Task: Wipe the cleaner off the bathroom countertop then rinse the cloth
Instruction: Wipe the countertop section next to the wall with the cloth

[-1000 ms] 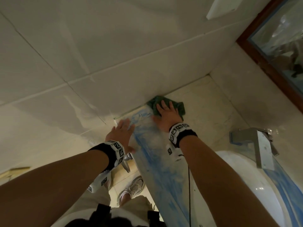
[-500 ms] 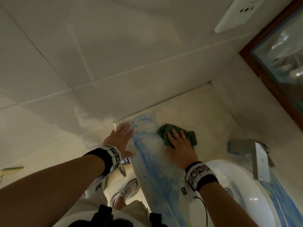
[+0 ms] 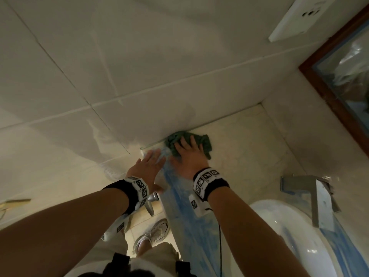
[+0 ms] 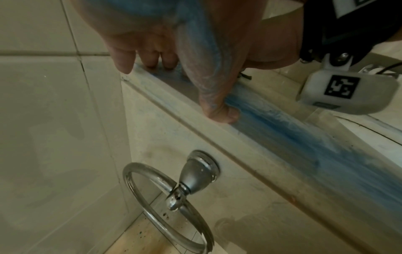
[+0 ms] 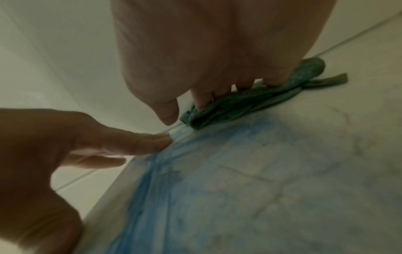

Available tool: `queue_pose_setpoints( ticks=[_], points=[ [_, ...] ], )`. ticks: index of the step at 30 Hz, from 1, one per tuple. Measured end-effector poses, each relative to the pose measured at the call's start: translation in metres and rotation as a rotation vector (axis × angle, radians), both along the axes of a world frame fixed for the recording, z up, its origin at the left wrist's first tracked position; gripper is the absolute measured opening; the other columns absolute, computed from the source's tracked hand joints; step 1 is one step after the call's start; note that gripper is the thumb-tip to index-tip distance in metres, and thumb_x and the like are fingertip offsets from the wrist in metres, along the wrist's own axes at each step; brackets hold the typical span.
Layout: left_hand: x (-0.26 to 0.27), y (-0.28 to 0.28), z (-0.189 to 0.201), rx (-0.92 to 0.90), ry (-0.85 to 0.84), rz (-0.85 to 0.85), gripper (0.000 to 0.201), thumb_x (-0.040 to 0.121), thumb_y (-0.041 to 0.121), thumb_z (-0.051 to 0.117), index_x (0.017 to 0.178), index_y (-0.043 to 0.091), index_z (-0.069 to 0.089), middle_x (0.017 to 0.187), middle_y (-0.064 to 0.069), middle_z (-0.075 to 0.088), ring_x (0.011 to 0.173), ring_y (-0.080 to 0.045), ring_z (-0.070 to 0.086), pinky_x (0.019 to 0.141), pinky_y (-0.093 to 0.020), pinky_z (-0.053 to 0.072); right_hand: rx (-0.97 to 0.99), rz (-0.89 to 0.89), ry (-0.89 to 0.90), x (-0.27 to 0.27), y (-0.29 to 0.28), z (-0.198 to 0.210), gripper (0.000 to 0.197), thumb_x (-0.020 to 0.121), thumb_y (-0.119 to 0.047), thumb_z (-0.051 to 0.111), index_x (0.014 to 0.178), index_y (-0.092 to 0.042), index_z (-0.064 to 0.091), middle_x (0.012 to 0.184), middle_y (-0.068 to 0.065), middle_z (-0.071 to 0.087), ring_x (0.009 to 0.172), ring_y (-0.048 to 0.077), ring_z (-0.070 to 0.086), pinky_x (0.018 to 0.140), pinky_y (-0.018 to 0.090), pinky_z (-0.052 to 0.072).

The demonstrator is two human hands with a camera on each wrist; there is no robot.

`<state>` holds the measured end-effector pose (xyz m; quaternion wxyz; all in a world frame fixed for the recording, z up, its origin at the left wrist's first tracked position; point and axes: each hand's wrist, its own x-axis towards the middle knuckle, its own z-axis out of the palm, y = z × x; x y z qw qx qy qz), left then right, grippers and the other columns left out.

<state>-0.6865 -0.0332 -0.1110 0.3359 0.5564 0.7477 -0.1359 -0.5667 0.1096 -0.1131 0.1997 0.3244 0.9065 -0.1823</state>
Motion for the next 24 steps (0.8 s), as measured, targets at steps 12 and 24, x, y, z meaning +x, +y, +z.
queue_pose_setpoints(
  ticks=[12, 24],
  points=[
    [-0.002, 0.001, -0.003, -0.036, -0.014, -0.005, 0.114, 0.081, 0.057, 0.067, 0.154, 0.021, -0.013, 0.158, -0.002, -0.027, 0.147, -0.024, -0.019, 0.120, -0.048, 0.008, -0.053, -0.390, -0.085, 0.033, 0.118, 0.004, 0.068, 0.098, -0.059, 0.028, 0.155, -0.028, 0.012, 0.164, -0.004, -0.003, 0.149, 0.029, -0.009, 0.120, 0.054, 0.001],
    [-0.004, 0.002, -0.003, -0.018, 0.028, -0.048, 0.116, 0.079, 0.064, 0.065, 0.154, 0.023, -0.013, 0.159, 0.000, -0.026, 0.148, -0.023, -0.017, 0.120, -0.045, 0.016, -0.105, -0.159, 0.017, 0.019, 0.032, 0.006, 0.061, 0.098, -0.051, 0.029, 0.155, -0.034, 0.015, 0.163, -0.011, -0.001, 0.150, 0.023, -0.007, 0.121, 0.049, 0.003]
  ],
)
